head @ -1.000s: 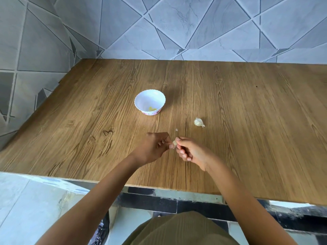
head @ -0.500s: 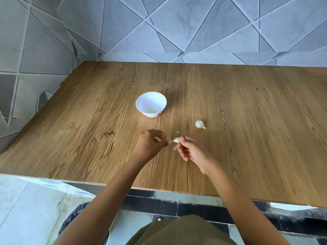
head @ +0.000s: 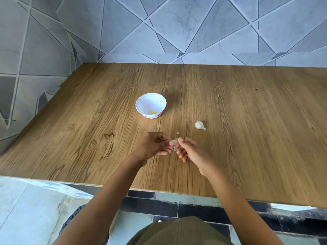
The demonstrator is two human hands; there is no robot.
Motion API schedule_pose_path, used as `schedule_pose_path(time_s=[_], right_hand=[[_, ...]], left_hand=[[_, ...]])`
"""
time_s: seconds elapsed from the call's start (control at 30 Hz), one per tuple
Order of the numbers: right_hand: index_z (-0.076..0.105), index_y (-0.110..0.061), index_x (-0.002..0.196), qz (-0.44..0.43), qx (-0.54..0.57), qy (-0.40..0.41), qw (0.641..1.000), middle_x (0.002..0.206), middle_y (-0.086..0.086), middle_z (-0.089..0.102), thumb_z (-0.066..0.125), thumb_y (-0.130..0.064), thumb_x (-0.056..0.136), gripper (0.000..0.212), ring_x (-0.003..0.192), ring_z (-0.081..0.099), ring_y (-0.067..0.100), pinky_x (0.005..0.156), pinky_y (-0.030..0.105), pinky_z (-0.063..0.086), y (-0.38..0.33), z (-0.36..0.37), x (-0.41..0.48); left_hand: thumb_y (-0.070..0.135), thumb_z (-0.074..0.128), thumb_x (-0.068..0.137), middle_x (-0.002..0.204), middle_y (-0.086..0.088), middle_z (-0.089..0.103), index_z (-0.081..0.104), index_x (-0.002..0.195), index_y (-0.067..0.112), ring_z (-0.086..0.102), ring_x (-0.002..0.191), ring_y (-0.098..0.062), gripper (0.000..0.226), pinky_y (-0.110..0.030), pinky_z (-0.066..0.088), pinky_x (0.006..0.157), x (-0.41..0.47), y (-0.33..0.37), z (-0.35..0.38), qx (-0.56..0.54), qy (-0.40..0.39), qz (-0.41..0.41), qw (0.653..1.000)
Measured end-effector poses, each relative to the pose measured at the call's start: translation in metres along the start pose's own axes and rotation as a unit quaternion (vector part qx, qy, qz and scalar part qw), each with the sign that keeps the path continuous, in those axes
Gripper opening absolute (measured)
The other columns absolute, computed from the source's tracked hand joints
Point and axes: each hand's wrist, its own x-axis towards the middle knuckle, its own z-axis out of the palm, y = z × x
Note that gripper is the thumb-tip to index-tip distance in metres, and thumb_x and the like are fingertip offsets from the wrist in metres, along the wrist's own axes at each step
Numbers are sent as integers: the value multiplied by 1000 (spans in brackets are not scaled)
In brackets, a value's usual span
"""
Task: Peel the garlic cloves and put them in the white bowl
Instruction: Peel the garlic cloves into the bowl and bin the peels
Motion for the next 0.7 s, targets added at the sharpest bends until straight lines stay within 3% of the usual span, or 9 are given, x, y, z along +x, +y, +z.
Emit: schedule_pose_path(time_s=[0.13, 0.2, 0.27, 0.33, 0.4, 0.47, 0.57, 0.7], right_hand=[[63, -16, 74, -124, -202, 123, 964, 63, -6, 61, 64, -22, 88, 16, 56, 55, 8, 54, 27, 43, 3, 0, 0], [56, -21, 61, -142, -226, 163, 950, 58, -4, 59, 72, -27, 81, 27, 54, 55, 14, 51, 29, 39, 3, 1, 0], [54, -19, 60, -160, -235, 174, 943, 55, -6, 54, 71, -27, 82, 29, 52, 51, 13, 50, 29, 36, 3, 1, 2], [65, -12, 80, -157, -227, 140, 951, 64, -10, 57, 60, -13, 90, 11, 55, 52, 5, 54, 22, 41, 3, 1, 3], [65, -7, 99, -138, -194, 101, 966, 79, -5, 64, 48, 0, 92, 20, 63, 56, -3, 61, 16, 46, 1, 1, 4], [64, -7, 96, -117, -134, 62, 982, 82, 1, 66, 48, -9, 96, 16, 62, 58, -2, 57, 17, 47, 0, 2, 4], [62, -18, 82, -77, -57, -1, 995, 68, -7, 61, 49, -33, 95, 24, 59, 56, 5, 51, 19, 45, -5, 4, 4], [59, -23, 77, -70, -21, -29, 997, 60, -12, 51, 46, -35, 97, 27, 58, 45, 4, 54, 17, 38, -3, 3, 6]], left_hand=[[10, 67, 86, 75, -7, 68, 65, 89, 2, 66, 67, -11, 9, -19, 55, 61, 1, 1, -5, 21, -3, 11, 1000], [11, 66, 86, 75, -5, 69, 65, 90, 2, 67, 67, -9, 9, -18, 55, 61, 1, 1, -8, 27, -4, 13, 1000], [12, 65, 87, 75, -5, 70, 66, 91, 2, 67, 67, -9, 10, -18, 55, 62, 1, 0, -10, 22, -5, 11, 1000], [13, 66, 87, 75, -5, 70, 65, 91, 2, 68, 68, -9, 12, -19, 55, 62, 1, 0, -12, 13, -10, 6, 1000], [13, 66, 87, 77, -5, 70, 65, 92, 2, 68, 70, -10, 13, -19, 55, 63, 1, 0, -12, 13, -15, 3, 1000], [14, 65, 87, 80, -7, 70, 65, 91, 3, 68, 74, -12, 11, -19, 55, 65, 0, 2, -13, 11, -27, 4, 1000], [17, 64, 88, 82, -5, 71, 65, 88, 7, 68, 77, -12, 10, -20, 55, 67, -1, 7, -13, 9, -65, 4, 998], [20, 56, 92, 75, 0, 68, 64, 88, 7, 64, 69, -8, 16, -17, 52, 61, -4, 7, -8, -17, -101, -10, 995]])
